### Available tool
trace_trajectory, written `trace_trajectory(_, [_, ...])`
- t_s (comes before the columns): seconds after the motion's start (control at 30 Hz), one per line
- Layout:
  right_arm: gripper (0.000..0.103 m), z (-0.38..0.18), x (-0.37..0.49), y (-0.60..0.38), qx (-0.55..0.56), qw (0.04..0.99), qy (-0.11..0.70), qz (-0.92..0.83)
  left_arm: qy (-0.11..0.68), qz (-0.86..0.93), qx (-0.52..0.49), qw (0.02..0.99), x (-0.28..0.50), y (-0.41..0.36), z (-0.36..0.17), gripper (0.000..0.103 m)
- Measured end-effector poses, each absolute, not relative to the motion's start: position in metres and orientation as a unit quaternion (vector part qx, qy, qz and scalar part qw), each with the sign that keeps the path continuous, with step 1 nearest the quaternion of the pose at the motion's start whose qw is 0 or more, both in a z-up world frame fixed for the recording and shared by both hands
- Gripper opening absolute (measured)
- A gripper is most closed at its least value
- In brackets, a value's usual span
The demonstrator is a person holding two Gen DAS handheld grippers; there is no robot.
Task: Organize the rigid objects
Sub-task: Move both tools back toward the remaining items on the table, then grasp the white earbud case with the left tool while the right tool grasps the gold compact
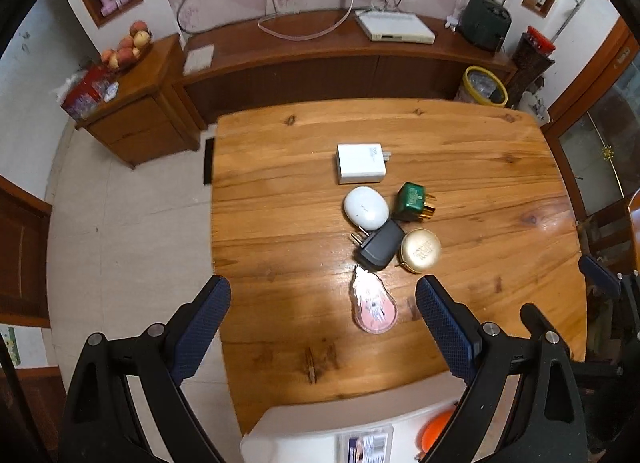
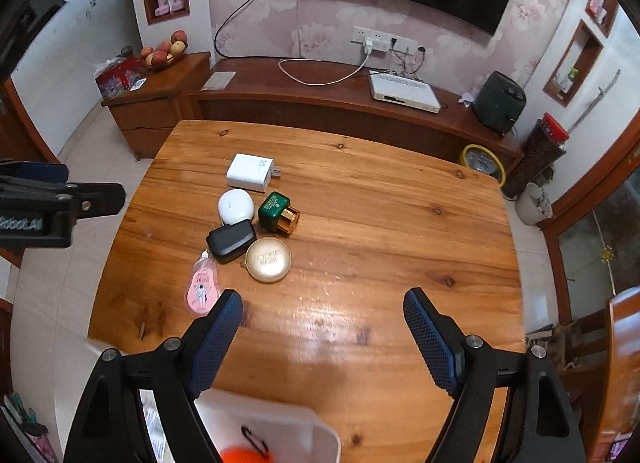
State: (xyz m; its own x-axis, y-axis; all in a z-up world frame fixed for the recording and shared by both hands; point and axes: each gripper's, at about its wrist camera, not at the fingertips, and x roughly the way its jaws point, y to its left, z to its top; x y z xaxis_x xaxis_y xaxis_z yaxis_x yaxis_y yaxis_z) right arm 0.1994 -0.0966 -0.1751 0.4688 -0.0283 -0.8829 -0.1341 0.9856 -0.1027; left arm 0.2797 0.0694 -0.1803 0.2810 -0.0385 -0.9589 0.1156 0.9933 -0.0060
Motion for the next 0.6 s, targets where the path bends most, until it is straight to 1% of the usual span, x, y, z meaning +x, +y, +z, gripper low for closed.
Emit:
trace_trajectory(0.33, [0.083, -0.236, 0.233, -0.086, -0.12, 0.836, 0.527, 0.092, 0.653, -0.001, 0.018, 0.757, 0.343, 0.057, -0.246, 0.095])
trace_trajectory(0.6, [0.083, -0.27, 0.259, -0.08, -0.125, 0.817, 0.55, 0.116, 0.681, 0.024, 0.016, 0.732, 0.372, 0.039, -0.287, 0.095])
